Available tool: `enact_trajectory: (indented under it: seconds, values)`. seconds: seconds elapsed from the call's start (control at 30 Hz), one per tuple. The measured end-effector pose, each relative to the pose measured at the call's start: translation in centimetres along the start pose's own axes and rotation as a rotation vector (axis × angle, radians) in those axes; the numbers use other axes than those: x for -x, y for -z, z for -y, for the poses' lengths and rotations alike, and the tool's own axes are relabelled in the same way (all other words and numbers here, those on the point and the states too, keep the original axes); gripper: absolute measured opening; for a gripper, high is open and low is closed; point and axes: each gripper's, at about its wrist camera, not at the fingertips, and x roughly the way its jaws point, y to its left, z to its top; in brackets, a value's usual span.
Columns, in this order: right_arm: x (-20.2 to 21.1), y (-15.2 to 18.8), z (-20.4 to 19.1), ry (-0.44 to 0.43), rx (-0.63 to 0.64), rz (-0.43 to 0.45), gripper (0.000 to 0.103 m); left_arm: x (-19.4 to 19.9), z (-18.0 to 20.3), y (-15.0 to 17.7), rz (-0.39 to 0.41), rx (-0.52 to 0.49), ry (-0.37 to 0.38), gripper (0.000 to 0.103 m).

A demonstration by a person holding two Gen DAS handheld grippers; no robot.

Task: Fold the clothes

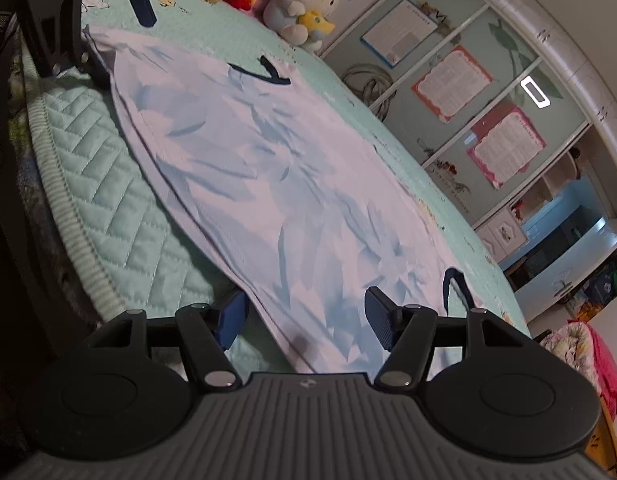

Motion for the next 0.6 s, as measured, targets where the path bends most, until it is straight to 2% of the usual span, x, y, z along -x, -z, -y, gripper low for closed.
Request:
enact_trajectory:
  seconds: [0.2, 0.27, 0.33, 0.37, 0.47, 0.5, 0.53, 0.6]
  values:
    - [-0.1, 1.7, 1.0, 0.046, 0.027, -0.021, 0.064, -0.3, -0.5, 0.3, -0.007, -0.029, -0.016, 0.077]
    - [-0.4, 2.3, 1.7, 0.069, 0.026, -0.039, 0.064, -0.7, -0.5, 0.1, -0.010, -0.065, -0.027, 0.063]
    - [-0.6, 2.9, 2.3, 0.090, 0.035, -0.053, 0.064, -1.4, -0.3, 0.3, -0.040, -0.100, -0.032, 0.027]
    - [-0.7, 3.2, 2.4, 0.101, 0.056, -0.056, 0.064, -1.7, -0.1, 0.5, -0.058, -0.112, -0.029, 0.022]
    - [-0.9, 4.6, 3.0, 0.147, 0.110, -0.079, 0.064, -1.6, 0.4, 1.2, -0.057, -0.134, -0.065, 0.023]
    - [-1.0, 5.1, 3.5, 0.156, 0.108, -0.091, 0.064, -1.5, 0.6, 1.4, -0.054, -0.143, -0.081, 0.029]
    - [-1.1, 5.7, 4.0, 0.162, 0.097, -0.105, 0.064, -1.4, 0.8, 1.5, -0.050, -0.155, -0.105, 0.042]
    - [-1.2, 6.7, 5.0, 0.172, 0.085, -0.129, 0.065, -1.2, 0.9, 1.6, -0.044, -0.181, -0.148, 0.053]
